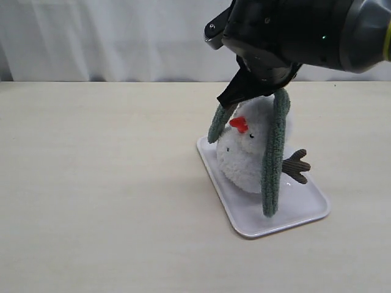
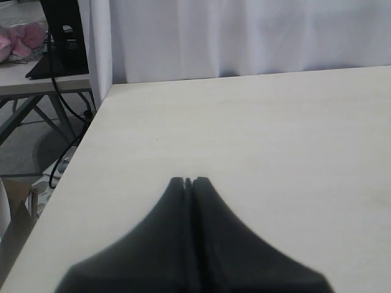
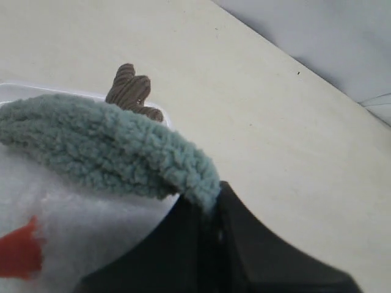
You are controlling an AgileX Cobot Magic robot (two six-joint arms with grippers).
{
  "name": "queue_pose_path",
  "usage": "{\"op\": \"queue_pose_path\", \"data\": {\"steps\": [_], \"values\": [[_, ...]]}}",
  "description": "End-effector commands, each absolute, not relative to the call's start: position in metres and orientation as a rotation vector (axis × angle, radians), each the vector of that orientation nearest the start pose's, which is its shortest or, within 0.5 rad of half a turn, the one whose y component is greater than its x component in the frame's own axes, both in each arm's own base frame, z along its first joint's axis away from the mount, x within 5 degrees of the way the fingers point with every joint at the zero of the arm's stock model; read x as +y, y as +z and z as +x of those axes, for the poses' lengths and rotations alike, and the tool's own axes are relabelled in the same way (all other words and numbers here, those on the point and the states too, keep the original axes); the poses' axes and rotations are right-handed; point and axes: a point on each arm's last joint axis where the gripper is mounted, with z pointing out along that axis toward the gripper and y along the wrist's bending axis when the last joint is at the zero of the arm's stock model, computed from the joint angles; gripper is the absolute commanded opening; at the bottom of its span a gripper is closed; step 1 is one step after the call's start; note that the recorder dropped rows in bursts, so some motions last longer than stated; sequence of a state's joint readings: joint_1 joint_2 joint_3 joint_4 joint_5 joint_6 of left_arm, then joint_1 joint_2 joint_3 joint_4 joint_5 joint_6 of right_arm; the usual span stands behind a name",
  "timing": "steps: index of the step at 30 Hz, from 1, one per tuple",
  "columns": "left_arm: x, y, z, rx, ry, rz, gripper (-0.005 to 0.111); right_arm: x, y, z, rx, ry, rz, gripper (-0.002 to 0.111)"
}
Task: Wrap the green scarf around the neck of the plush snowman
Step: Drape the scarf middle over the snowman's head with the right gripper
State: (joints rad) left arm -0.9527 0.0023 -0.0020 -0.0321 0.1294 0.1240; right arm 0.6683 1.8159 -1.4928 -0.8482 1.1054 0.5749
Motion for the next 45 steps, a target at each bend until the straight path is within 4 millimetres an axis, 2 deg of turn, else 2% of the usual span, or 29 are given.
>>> {"op": "queue_pose_path", "data": {"steps": [1, 6, 14, 24, 33, 39, 41, 43, 45], "values": [[-0.046, 0.204, 0.032, 1.410, -0.685, 0.805, 0.000, 0.191, 0.279, 0.345, 2.364, -0.697, -0.492, 0.004], [-0.046, 0.204, 0.032, 1.410, -0.685, 0.805, 0.000, 0.192, 0.271, 0.347, 2.376, -0.711, -0.505, 0.004], [-0.046, 0.204, 0.032, 1.410, -0.685, 0.805, 0.000, 0.186, 0.274, 0.346, 2.372, -0.806, -0.487, 0.004], [-0.046, 0.204, 0.032, 1.410, -0.685, 0.805, 0.000, 0.185, 0.275, 0.347, 2.359, -0.801, -0.420, 0.004], [-0.046, 0.204, 0.032, 1.410, -0.685, 0.805, 0.000, 0.173, 0.269, 0.350, 2.395, -0.822, -0.362, 0.004], [-0.046, 0.204, 0.032, 1.410, -0.685, 0.805, 0.000, 0.181, 0.264, 0.350, 2.436, -0.685, -0.377, 0.004], [-0.046, 0.204, 0.032, 1.410, -0.685, 0.805, 0.000, 0.180, 0.263, 0.349, 2.448, -0.692, -0.388, 0.010], [-0.046, 0.204, 0.032, 1.410, -0.685, 0.805, 0.000, 0.177, 0.263, 0.348, 2.463, -0.722, -0.371, 0.024], [-0.046, 0.204, 0.032, 1.410, -0.685, 0.805, 0.000, 0.176, 0.263, 0.347, 2.474, -0.736, -0.357, 0.032]]}}
